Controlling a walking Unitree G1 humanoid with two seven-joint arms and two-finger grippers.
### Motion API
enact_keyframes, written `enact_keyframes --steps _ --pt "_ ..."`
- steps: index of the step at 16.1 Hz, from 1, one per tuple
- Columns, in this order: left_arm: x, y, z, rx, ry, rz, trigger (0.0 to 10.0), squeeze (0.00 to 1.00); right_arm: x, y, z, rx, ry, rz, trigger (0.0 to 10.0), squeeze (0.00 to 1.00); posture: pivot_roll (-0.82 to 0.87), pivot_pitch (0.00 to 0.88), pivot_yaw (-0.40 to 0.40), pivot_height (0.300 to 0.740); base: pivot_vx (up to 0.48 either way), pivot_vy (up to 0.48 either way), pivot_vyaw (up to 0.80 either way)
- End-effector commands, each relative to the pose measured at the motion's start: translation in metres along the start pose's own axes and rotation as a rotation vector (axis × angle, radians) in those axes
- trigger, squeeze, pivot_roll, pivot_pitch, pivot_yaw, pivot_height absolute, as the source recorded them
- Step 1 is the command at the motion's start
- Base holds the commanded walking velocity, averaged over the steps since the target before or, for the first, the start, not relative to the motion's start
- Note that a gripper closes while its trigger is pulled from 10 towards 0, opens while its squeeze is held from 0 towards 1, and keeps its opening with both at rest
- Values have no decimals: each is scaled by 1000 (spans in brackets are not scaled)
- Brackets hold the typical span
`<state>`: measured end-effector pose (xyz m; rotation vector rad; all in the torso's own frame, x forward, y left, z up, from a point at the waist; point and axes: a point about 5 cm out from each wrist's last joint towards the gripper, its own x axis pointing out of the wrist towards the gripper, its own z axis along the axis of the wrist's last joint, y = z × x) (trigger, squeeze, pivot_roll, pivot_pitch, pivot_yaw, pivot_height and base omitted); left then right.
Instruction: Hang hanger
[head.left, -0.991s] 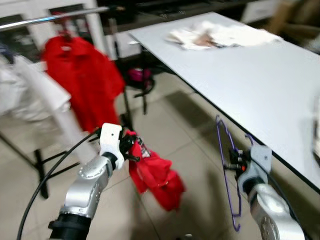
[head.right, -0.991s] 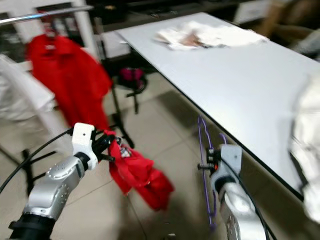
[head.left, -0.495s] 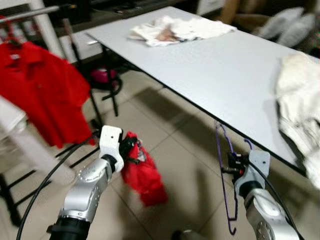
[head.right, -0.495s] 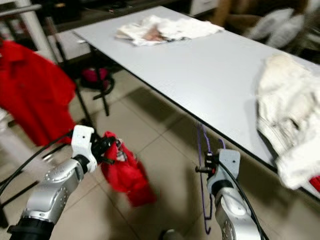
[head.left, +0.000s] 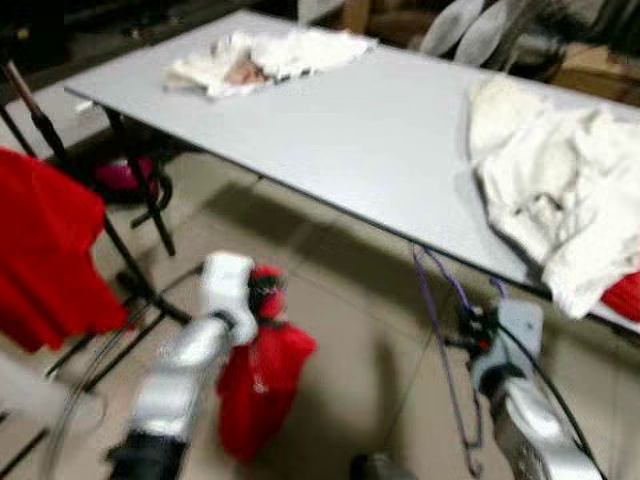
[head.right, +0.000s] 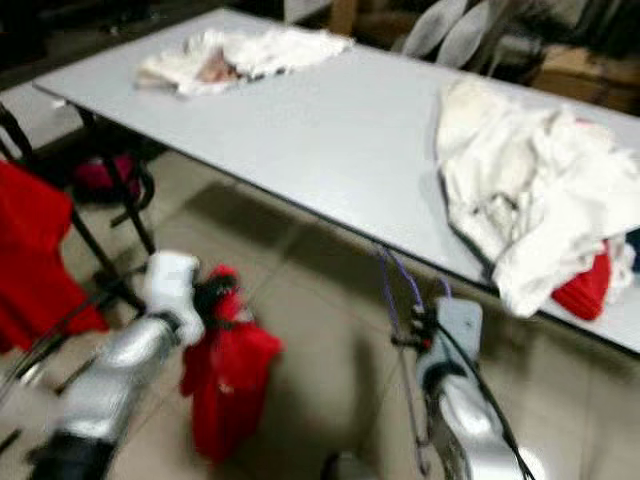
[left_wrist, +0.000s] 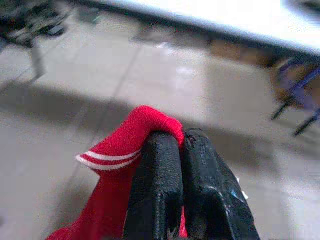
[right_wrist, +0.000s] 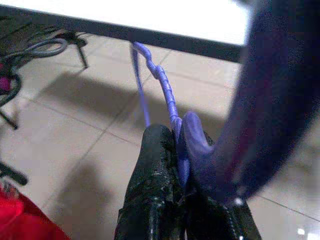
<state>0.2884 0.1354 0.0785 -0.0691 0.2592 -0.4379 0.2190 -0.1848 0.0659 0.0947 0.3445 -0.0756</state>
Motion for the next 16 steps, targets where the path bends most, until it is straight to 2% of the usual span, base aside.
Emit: enact_keyframes --steps 1,5,10,12,14,15,16 --pt "1 5 7 39 -28 -6 10000 0 -4 -8 12 2 -55 -55 10000 0 -256 0 47 740 0 0 -800" --pt "-3 2 4 43 -20 -17 10000 0 -6 -6 15 -24 -60 -45 10000 0 -248 0 47 740 0 -308 -800" --pt "1 4 7 33 -41 6 10000 0 -4 -12 15 -69 -67 5 10000 0 -247 0 38 740 0 -429 -795" --pt "0 5 8 0 -46 26 10000 0 -2 -15 14 -82 -66 48 10000 0 -237 0 33 740 0 0 -719" --pt "-4 10 14 76 -63 37 10000 0 -1 -15 24 -145 -95 210 10000 0 -233 0 34 740 0 0 0" --pt "-4 13 22 98 -97 24 10000 0 -6 -9 32 -178 -98 358 10000 0 -234 0 37 740 0 0 0" --pt "-4 14 26 105 -113 18 10000 0 -8 -7 34 -193 -93 417 10000 0 -234 0 37 740 0 0 0"
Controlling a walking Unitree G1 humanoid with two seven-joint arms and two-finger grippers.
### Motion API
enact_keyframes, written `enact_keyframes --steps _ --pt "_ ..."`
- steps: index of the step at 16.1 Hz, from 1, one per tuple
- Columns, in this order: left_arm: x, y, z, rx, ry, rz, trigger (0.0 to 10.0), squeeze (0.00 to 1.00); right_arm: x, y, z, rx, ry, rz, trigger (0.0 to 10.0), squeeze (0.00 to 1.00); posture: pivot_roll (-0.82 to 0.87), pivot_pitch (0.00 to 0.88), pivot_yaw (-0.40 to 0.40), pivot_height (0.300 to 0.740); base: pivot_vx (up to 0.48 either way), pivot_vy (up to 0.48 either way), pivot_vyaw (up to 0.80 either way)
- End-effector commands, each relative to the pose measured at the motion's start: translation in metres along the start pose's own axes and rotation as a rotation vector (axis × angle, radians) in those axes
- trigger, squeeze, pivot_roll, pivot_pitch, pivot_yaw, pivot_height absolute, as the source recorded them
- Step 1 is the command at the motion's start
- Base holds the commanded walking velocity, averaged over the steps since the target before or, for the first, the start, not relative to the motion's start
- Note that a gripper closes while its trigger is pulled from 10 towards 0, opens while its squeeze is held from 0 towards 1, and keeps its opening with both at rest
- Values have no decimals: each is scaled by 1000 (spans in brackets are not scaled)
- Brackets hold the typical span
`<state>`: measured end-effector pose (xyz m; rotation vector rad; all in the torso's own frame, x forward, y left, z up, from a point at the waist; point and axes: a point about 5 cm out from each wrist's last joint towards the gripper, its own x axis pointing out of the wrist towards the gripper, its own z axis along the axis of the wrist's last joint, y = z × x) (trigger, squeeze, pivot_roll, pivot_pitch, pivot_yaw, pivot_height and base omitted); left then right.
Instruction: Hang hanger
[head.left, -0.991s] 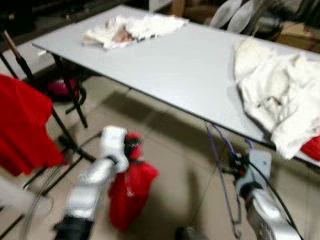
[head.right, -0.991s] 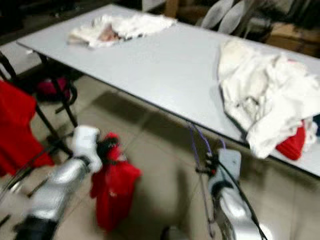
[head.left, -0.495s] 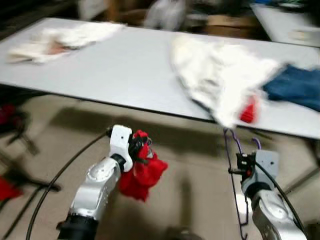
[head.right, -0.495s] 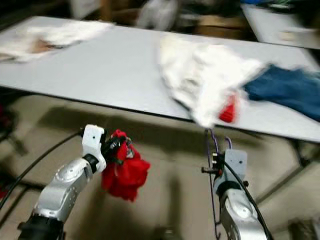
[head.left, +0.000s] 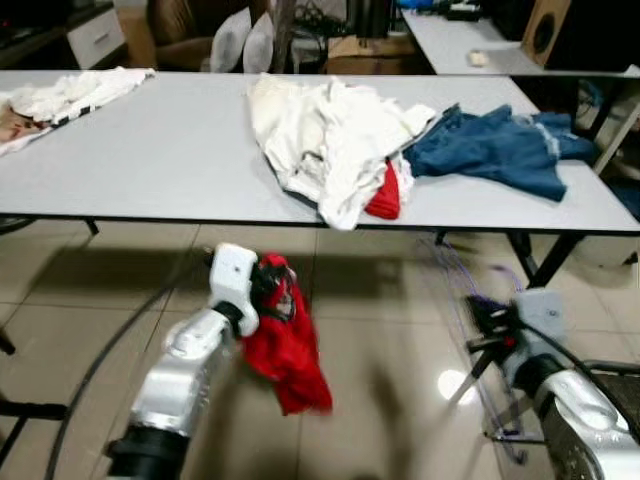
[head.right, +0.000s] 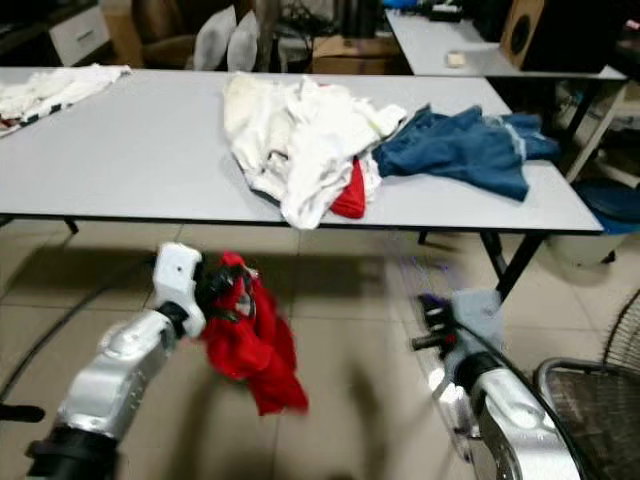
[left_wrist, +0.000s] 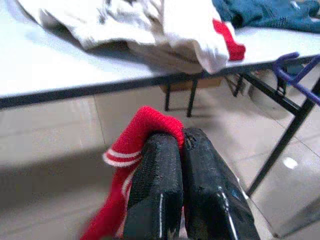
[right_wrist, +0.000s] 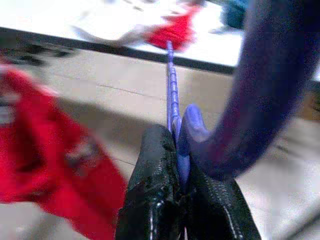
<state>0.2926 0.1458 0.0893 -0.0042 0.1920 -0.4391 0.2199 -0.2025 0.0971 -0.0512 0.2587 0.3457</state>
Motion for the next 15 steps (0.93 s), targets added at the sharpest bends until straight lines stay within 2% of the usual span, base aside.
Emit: enact_keyframes --steps 1,2,3,4,5,7,8,9,13,14,15 --pt "1 12 36 76 -112 -7 10000 0 -8 10 22 -52 2 224 10000 0 -233 0 37 740 0 0 0" --pt "2 17 50 65 -140 -7 10000 0 -16 9 29 -99 31 311 10000 0 -232 0 37 740 0 0 0" --pt "2 20 58 67 -159 -6 10000 0 -21 8 31 -124 48 348 10000 0 -232 0 37 740 0 0 0" --pt "3 26 78 61 -214 -12 10000 0 -25 2 31 -153 84 414 10000 0 -232 0 43 740 0 0 0" --pt "3 29 89 58 -245 -10 10000 0 -22 -1 27 -145 90 446 10000 0 -236 0 46 740 0 0 0" --pt "4 36 112 49 -305 10 10000 0 -4 -1 32 -128 56 492 10000 0 -237 0 45 740 281 0 0" --pt "7 40 130 38 -352 27 10000 0 9 6 46 -122 18 534 10000 0 -235 0 43 740 349 0 0" --pt "8 41 141 42 -371 23 10000 0 15 11 55 -142 1 560 10000 0 -234 0 43 740 375 0 0" --pt "16 37 176 64 -436 -12 10000 0 48 30 84 -209 -81 645 10000 0 -222 0 43 740 397 0 0" --pt "17 38 180 57 -440 -5 10000 0 46 32 89 -221 -111 648 10000 0 -220 0 47 740 424 0 0" --pt "19 40 182 52 -439 4 10000 0 33 31 91 -234 -142 645 10000 0 -219 0 47 740 424 0 0"
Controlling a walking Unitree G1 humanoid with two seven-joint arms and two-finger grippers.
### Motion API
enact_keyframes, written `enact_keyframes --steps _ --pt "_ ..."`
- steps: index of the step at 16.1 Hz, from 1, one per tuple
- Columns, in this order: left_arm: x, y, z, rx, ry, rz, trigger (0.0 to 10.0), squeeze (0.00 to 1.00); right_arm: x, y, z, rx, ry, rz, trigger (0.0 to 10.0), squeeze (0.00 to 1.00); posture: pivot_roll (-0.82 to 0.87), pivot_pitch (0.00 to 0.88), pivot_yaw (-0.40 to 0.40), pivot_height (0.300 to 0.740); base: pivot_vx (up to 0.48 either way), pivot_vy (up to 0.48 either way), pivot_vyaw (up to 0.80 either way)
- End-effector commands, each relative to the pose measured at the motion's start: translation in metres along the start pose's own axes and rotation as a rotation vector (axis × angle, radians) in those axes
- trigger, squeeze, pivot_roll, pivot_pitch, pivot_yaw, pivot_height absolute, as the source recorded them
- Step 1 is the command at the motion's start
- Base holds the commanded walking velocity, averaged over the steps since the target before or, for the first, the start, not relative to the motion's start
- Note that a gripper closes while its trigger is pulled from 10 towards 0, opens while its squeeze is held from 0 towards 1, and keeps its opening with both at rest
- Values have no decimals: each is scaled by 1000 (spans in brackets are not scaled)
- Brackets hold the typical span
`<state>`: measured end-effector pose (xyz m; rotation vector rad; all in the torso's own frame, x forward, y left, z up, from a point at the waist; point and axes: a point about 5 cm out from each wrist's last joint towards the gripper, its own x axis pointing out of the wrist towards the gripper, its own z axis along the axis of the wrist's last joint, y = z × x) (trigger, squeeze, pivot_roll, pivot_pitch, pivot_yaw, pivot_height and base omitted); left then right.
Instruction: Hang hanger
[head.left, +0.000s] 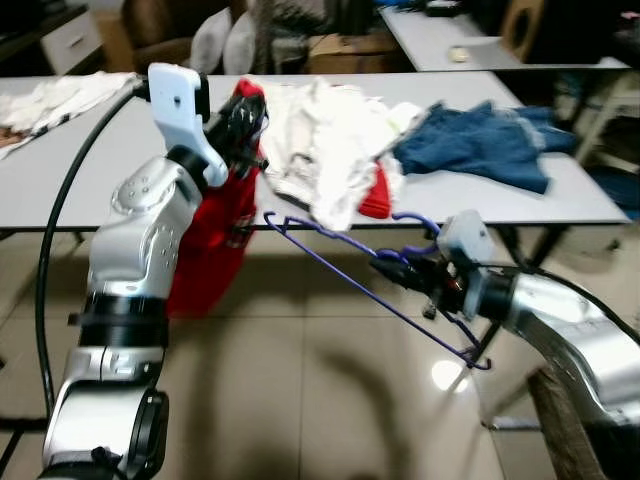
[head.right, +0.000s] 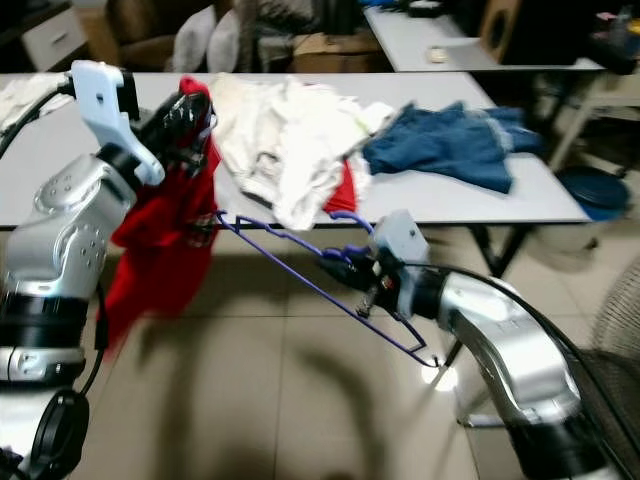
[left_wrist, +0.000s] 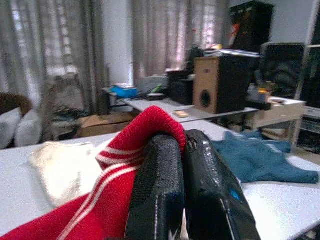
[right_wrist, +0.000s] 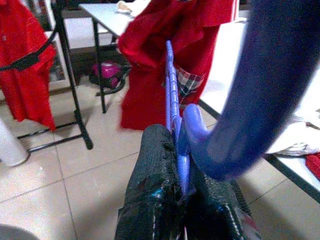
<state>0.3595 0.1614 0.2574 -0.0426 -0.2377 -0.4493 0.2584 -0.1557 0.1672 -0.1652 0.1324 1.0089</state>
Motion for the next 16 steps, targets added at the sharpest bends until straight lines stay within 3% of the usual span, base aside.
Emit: enact_keyframes --steps 1,5,12,16 --pt "1 7 5 1 -12 26 10000 0 -11 8 20 -62 -63 -1 10000 0 -216 0 45 740 442 0 0" --pt "6 10 11 -2 -31 35 10000 0 -3 13 40 -145 -72 17 10000 0 -209 0 32 740 443 0 102" --pt "10 1 8 -9 -40 -27 10000 0 4 19 43 -134 -62 47 10000 0 -216 0 26 740 442 0 130" --pt "17 -15 11 -16 -62 -112 10000 0 4 18 40 -111 -30 60 10000 0 -213 0 30 740 441 0 -694"
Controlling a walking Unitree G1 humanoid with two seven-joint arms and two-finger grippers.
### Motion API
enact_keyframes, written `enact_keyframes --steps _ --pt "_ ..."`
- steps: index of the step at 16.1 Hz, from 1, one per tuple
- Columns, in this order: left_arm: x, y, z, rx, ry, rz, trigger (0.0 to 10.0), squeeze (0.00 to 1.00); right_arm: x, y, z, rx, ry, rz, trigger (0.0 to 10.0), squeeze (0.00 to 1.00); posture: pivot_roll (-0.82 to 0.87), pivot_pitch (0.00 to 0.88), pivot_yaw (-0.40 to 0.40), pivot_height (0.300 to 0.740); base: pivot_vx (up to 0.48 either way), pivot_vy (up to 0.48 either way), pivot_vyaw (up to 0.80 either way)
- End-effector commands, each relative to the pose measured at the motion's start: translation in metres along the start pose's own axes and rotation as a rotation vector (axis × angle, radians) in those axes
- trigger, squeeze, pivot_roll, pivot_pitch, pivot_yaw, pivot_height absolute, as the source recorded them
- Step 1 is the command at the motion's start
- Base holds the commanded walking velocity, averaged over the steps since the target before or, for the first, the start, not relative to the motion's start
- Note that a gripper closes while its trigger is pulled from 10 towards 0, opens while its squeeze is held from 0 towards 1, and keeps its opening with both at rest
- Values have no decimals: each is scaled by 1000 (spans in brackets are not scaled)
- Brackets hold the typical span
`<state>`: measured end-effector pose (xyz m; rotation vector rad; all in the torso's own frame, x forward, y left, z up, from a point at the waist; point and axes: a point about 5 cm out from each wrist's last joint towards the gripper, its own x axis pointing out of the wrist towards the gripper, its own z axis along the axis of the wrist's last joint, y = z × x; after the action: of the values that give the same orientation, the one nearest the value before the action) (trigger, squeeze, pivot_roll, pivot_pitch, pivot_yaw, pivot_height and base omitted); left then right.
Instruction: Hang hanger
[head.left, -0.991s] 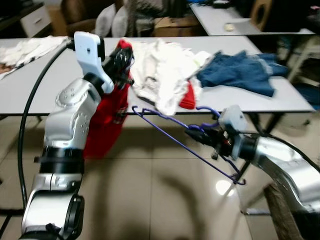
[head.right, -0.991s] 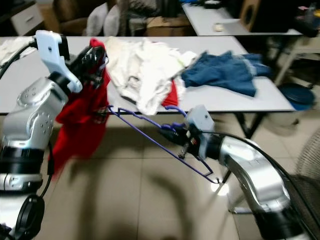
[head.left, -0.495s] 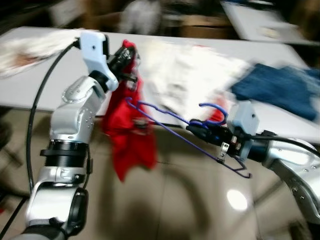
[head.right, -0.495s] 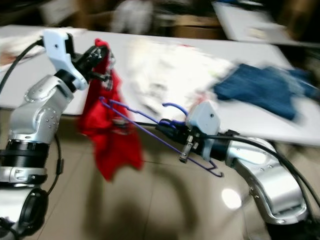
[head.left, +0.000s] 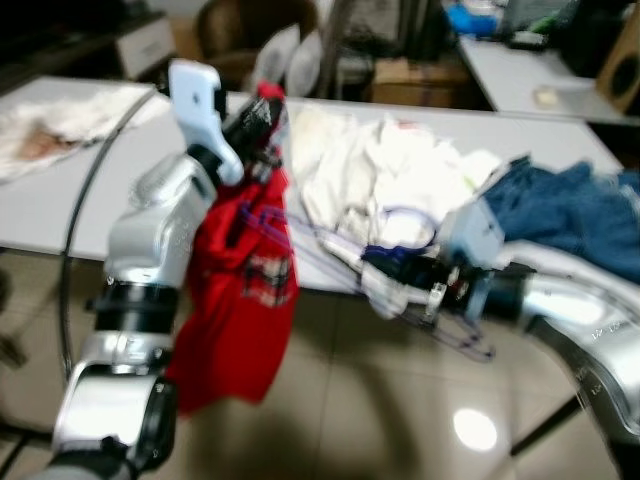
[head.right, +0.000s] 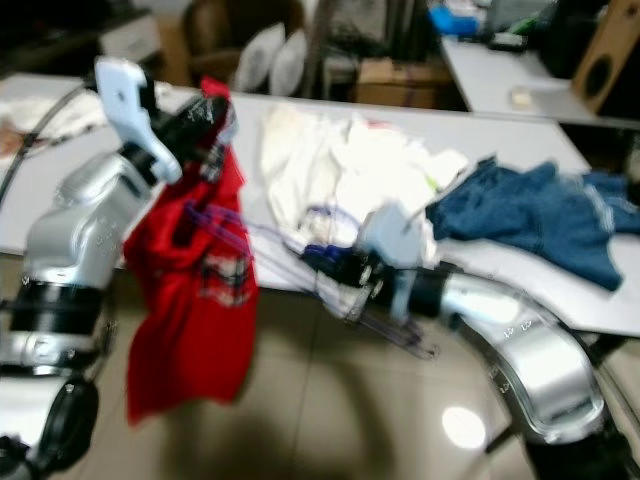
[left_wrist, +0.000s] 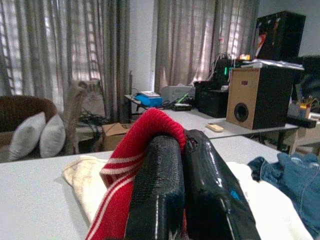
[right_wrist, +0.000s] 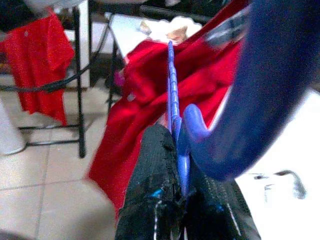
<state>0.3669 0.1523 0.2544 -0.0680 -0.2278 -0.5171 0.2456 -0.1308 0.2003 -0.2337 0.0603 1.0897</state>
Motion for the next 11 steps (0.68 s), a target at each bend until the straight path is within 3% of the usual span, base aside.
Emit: enact_keyframes --steps 1,5,6,9,11 --pt "10 -13 18 24 -69 -69 10000 0 -5 -1 4 -22 -4 12 10000 0 -212 0 32 740 442 0 -788" --pt "17 -21 32 21 -110 -143 10000 0 -4 10 7 -10 -9 106 10000 0 -210 0 35 740 437 0 0" --pt "21 -26 43 -8 -152 -181 10000 0 -1 10 7 -19 -3 123 10000 0 -209 0 35 740 431 0 0" --pt "24 -26 62 -27 -217 -192 10000 0 5 5 10 -51 4 136 10000 0 -204 0 32 740 429 0 0" --pt "24 -21 77 -57 -267 -157 10000 0 9 -1 13 -79 5 131 10000 0 -199 0 25 740 0 0 0"
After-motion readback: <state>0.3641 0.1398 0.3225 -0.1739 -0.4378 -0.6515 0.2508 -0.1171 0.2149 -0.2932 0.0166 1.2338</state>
